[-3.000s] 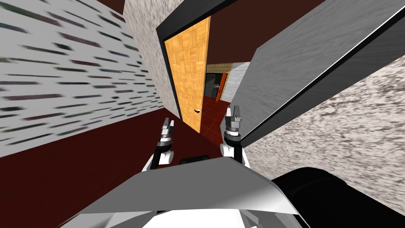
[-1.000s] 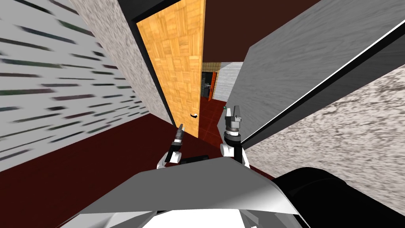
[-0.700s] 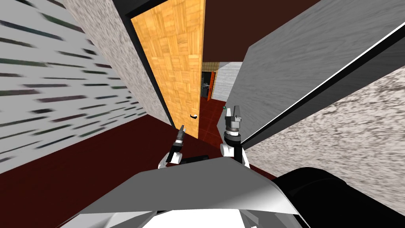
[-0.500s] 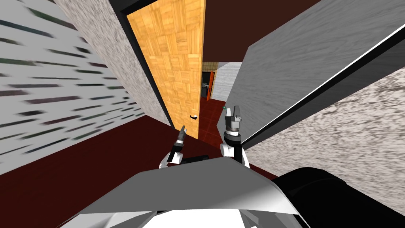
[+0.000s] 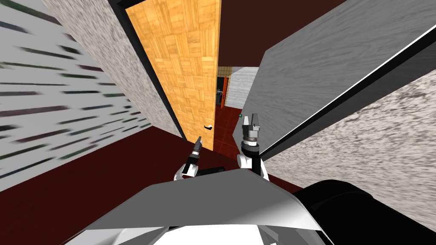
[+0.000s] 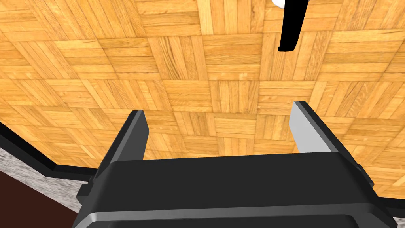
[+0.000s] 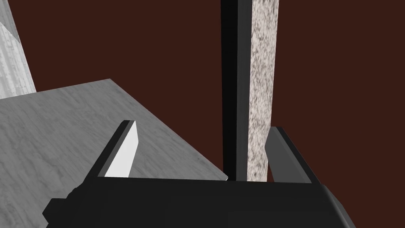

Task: Push the door open

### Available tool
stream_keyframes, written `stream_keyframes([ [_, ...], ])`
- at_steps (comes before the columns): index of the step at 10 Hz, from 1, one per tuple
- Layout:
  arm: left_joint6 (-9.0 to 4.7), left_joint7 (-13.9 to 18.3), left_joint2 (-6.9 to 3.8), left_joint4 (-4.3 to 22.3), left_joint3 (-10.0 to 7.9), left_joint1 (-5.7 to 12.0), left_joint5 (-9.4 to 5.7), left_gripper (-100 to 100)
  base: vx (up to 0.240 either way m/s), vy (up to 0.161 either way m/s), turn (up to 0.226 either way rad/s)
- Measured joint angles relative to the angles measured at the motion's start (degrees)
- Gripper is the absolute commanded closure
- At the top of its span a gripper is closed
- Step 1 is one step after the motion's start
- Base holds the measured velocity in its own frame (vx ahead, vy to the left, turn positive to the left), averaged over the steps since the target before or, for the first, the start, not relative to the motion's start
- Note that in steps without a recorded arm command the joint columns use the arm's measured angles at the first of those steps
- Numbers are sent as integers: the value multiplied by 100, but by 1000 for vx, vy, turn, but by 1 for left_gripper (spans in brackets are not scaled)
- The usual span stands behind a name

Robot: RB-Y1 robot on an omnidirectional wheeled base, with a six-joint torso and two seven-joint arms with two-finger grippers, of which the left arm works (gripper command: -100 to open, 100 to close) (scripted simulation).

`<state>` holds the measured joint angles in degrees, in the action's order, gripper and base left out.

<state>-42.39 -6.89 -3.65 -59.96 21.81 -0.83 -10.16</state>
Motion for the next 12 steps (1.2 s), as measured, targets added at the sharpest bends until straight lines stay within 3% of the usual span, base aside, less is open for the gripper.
stream_keyframes([
  [4, -25, 17, 38, 443, 137, 176, -83, -100, 72, 66, -74],
  [8, -131, 19, 148, 1036, 273, 406, -161, -100, 89, 80, -82],
  [12, -125, 2, 244, 1424, 409, 555, -237, -100, 83, 69, -64],
])
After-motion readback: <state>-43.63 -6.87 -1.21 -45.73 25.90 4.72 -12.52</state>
